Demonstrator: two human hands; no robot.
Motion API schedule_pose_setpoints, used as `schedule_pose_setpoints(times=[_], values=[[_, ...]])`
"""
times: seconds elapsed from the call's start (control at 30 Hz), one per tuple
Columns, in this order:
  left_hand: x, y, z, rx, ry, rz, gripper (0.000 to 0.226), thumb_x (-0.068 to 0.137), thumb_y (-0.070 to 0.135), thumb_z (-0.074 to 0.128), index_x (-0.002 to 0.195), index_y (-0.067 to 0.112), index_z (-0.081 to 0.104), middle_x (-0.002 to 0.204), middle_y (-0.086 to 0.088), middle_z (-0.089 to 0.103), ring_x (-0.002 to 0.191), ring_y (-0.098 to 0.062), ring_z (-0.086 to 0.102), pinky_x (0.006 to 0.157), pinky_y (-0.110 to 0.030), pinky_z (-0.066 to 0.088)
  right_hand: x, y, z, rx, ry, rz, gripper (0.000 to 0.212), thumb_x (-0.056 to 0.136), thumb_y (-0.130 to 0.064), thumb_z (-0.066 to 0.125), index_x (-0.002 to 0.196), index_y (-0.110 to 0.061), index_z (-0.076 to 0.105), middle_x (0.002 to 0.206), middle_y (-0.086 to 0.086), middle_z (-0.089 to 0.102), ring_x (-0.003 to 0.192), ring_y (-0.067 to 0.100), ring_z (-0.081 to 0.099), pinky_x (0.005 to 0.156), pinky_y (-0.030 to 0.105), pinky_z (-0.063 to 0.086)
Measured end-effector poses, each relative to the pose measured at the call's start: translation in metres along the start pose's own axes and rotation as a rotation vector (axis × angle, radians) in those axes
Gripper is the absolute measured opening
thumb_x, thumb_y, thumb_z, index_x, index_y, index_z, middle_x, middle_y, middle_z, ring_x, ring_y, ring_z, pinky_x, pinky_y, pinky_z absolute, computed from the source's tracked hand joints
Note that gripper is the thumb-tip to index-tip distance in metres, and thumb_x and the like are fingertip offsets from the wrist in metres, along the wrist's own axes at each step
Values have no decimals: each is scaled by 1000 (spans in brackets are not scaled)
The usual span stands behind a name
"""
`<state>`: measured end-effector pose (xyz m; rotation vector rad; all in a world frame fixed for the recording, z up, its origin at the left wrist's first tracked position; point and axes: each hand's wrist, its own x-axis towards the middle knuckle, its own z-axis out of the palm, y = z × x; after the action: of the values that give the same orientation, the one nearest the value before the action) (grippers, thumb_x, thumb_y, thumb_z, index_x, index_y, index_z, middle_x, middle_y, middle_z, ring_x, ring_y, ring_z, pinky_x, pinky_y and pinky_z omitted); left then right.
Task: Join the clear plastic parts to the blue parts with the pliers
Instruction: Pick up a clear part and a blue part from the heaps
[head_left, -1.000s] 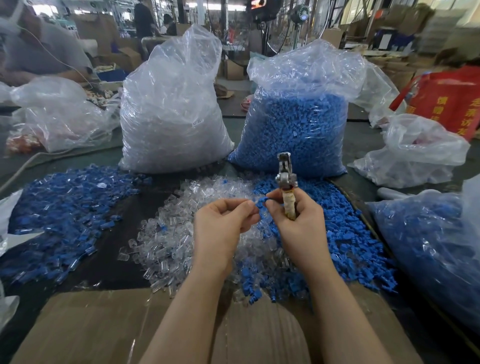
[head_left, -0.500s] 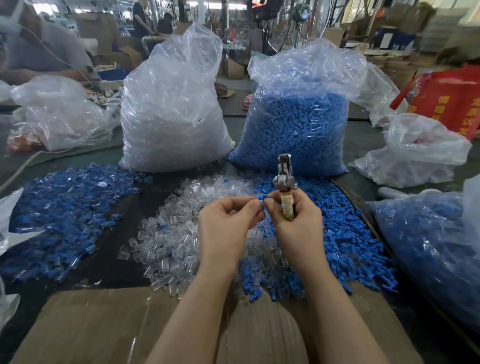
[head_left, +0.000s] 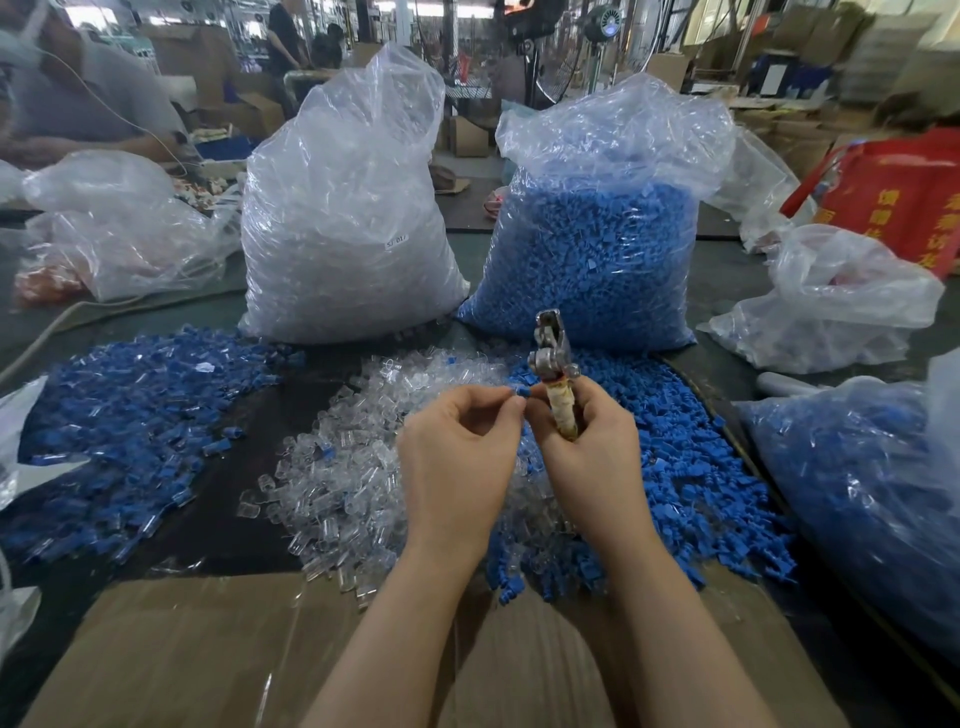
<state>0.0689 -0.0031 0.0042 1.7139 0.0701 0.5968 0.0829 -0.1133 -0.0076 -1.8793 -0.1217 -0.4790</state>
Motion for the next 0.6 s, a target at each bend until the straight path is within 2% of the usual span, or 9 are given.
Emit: schedule_pose_setpoints(times=[0.07, 0.13, 0.2, 0.27, 0.37, 0.5, 0.6], values=[[1, -2, -1, 14, 16, 5, 14, 79, 18, 81, 80, 30, 74, 71, 18, 71, 67, 4, 67, 65, -13, 52, 0, 0, -1, -17, -30, -3, 7, 92, -24, 66, 89, -18, 64, 72, 1, 64, 65, 22, 58, 61, 48, 50], [3, -5, -3, 8, 11, -8, 12, 81, 17, 80, 80, 28, 74, 72, 15, 72, 69, 1, 68, 69, -20, 56, 2, 0, -3, -24, -76, 0, 4, 92, -22, 65, 89, -20, 66, 72, 0, 65, 65, 20, 59, 61, 44, 51], [5, -8, -6, -25, -5, -39, 10, 82, 15, 78, 82, 24, 74, 72, 11, 73, 71, -5, 71, 71, -28, 60, 4, 1, -6, -16, -133, 18, 8, 91, -19, 65, 89, -26, 67, 75, -9, 68, 65, 10, 61, 58, 29, 50], [7, -9, -8, -103, -10, -83, 10, 83, 11, 78, 83, 20, 73, 73, 7, 74, 71, -8, 73, 71, -28, 61, 6, 2, -12, -36, -186, 48, 11, 90, -17, 67, 90, -29, 67, 76, -16, 69, 67, 2, 62, 58, 17, 47], [11, -10, -11, -222, -16, -144, 10, 83, 7, 77, 83, 15, 72, 74, 2, 75, 72, -13, 74, 70, -25, 59, 9, 7, -22, -96, -237, 99, 8, 89, -18, 67, 90, -26, 68, 80, -8, 70, 74, 7, 64, 67, 29, 53], [13, -9, -15, -292, -23, -150, 12, 84, 3, 74, 83, 14, 70, 75, 0, 76, 72, -15, 74, 68, -19, 57, 8, 7, -28, -169, -325, 93, 7, 90, -20, 66, 93, -26, 67, 80, -10, 67, 73, 8, 62, 70, 37, 54], [13, -8, -15, -303, -28, -140, 12, 84, 3, 73, 83, 14, 70, 74, 1, 76, 72, -15, 74, 68, -19, 57, 8, 4, -26, -208, -388, 70, 9, 89, -21, 67, 97, -19, 65, 84, -1, 67, 78, 22, 62, 73, 47, 53]])
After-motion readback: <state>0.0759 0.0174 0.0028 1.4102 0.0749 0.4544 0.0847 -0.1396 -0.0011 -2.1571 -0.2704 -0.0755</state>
